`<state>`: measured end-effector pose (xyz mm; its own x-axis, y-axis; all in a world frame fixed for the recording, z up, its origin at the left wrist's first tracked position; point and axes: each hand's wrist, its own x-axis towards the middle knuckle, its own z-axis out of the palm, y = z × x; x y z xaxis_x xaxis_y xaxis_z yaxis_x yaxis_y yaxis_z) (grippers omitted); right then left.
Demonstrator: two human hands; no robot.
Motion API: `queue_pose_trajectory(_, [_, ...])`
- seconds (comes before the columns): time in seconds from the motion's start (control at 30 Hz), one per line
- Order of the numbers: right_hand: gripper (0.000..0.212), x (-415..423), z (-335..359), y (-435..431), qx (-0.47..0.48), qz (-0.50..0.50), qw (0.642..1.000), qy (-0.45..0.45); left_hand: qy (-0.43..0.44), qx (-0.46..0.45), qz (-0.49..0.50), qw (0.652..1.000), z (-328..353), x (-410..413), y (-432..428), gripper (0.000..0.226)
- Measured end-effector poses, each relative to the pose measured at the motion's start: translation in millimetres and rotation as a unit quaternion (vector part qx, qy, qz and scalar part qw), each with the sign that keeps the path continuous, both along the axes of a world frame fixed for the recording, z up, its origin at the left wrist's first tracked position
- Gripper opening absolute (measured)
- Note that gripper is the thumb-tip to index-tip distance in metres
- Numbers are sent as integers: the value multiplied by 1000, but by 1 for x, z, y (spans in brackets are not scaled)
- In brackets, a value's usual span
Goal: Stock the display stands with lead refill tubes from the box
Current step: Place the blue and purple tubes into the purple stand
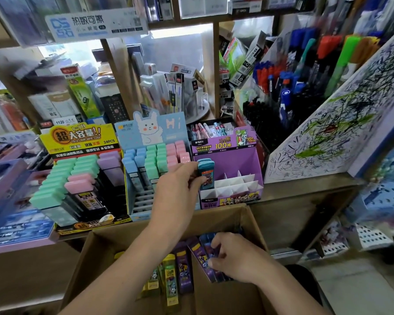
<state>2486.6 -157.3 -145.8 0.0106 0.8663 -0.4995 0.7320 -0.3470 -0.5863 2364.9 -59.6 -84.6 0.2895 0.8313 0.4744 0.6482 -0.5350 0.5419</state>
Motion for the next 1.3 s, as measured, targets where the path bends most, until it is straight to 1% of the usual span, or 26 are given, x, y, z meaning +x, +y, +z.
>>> queue_pose_trajectory(0.1, [41, 0, 1, -1, 3, 1, 1000, -2, 6, -17, 10, 1000, -1, 2, 1, 32])
queue_pose_trajectory(0.17, [37, 0, 1, -2, 6, 3, 1000, -6, 16, -20, 17, 1000, -1, 3, 1, 30])
queue_pose_trajectory(0.3, [26, 0, 2, -2, 8, 8, 1000, -10, 67, 9, 29, 997, 0, 6, 2, 28])
queue_pose_trajectory(0.4, [27, 0, 2, -2, 7, 7, 1000, -9, 109, 36, 56, 992, 2, 6, 4, 28])
queue_pose_trajectory(0.47, [28, 0, 1, -3, 7, 8, 1000, -9, 122, 47, 66, 989, 3, 5, 5, 26])
queue_pose_trajectory(0.57, [21, -1, 0, -2, 10, 5, 1000, -3, 119, 56, 61, 990, 4, 6, 6, 21])
queue_pose_trajectory(0.67, [27, -1, -2, -2, 14, 3, 1000, 1, 109, 50, 58, 991, 6, 7, 9, 15])
queue_pose_trajectory(0.83, [27, 0, -6, -1, 16, 4, 1000, -1, 87, -5, 50, 995, 9, 9, 13, 12])
queue_pose_trajectory(0.93, [19, 0, -7, -1, 15, 4, 1000, -1, 64, -39, 43, 996, 10, 10, 13, 12])
queue_pose_trajectory(1.1, [17, 0, -10, 0, 14, 5, 1000, -5, 26, -99, 31, 994, 16, 13, 13, 16])
queue_pose_trajectory(1.2, [21, 2, -11, 1, 12, 4, 1000, 5, 45, -107, 26, 993, 19, 13, 12, 18])
queue_pose_trajectory(1.3, [25, 2, -13, 1, 10, 4, 1000, 6, 58, -97, 28, 993, 20, 13, 10, 12])
